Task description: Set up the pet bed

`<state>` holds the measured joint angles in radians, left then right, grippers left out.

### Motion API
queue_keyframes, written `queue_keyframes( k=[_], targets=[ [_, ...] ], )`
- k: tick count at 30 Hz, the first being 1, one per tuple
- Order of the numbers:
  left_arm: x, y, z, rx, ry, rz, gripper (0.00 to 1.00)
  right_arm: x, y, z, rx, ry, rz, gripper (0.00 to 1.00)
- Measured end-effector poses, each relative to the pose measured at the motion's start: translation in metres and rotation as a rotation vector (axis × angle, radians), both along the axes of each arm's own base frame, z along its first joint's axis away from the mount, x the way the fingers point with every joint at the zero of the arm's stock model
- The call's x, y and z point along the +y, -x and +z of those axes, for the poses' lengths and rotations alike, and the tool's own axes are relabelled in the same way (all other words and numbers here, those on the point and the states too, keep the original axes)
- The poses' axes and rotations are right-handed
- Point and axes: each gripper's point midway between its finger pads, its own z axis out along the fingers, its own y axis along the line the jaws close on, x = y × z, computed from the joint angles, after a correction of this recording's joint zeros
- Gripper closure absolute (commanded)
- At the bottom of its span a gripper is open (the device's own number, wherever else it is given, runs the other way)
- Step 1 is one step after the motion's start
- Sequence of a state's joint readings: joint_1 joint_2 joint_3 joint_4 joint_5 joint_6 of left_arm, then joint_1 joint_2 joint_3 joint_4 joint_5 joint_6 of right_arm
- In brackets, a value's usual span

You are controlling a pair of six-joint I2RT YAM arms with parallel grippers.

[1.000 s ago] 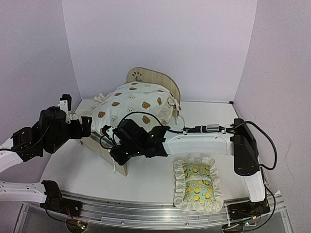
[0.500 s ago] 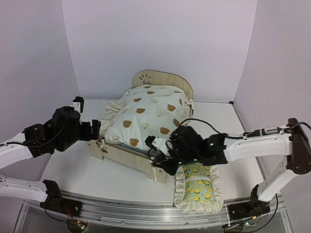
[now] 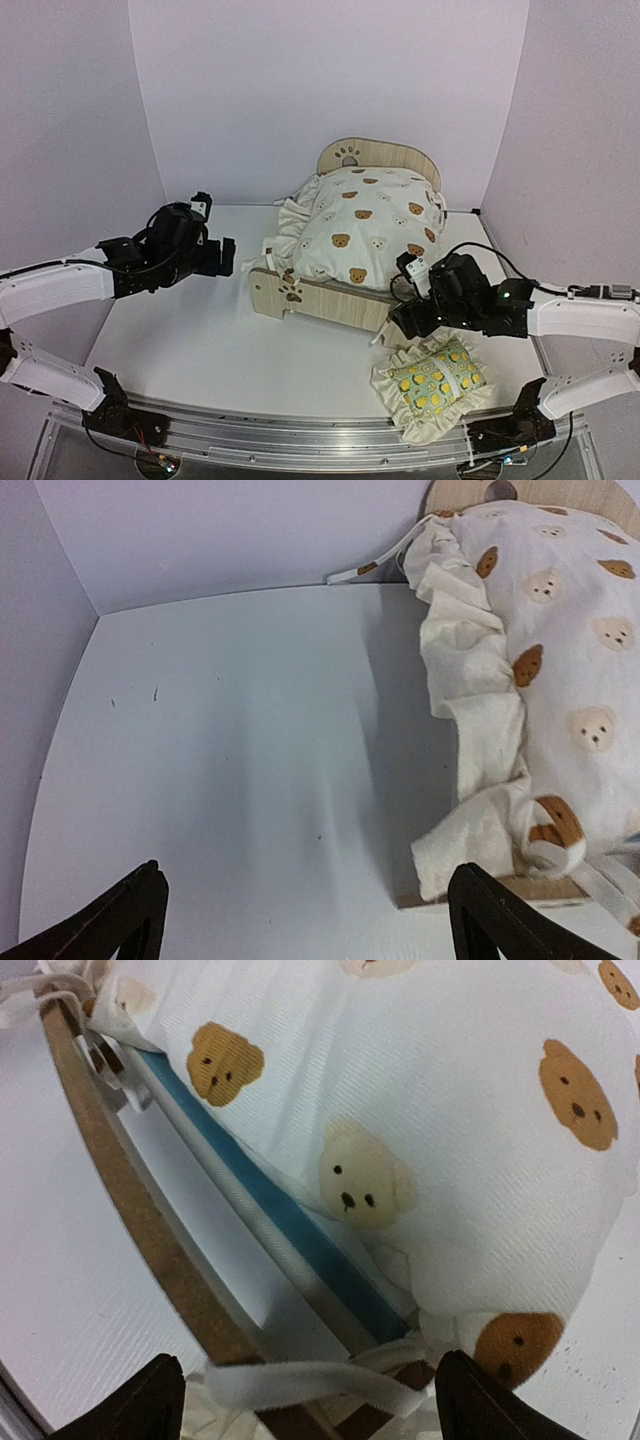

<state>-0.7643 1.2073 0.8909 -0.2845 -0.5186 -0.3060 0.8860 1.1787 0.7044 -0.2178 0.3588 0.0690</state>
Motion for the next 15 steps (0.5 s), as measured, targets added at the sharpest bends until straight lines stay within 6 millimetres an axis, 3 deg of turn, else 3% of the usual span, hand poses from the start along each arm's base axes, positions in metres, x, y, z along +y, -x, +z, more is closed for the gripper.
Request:
queue_keyframes(
  k=[4, 7, 12, 15],
  targets=[
    [0.015, -0.043, -0.021, 0.058, 0.025, 0.039, 0.03, -0.002, 0.013, 0.023, 0.018, -0.095, 0.002, 0.02],
    [0.019, -0.063, -0.058, 0.134, 0.027, 0.045, 0.04, -0.002, 0.022, 0.040, 0.049, -0.146, 0.006, 0.02],
    [0.005, -0.071, -0.128, 0.284, 0.011, -0.012, 0.06, -0.001, 0.034, 0.069, 0.089, -0.238, 0.013, 0.02],
    [-0.006, -0.069, -0.150, 0.336, 0.029, -0.057, 0.06, 0.000, 0.041, 0.076, 0.119, -0.277, 0.018, 0.02]
  ],
)
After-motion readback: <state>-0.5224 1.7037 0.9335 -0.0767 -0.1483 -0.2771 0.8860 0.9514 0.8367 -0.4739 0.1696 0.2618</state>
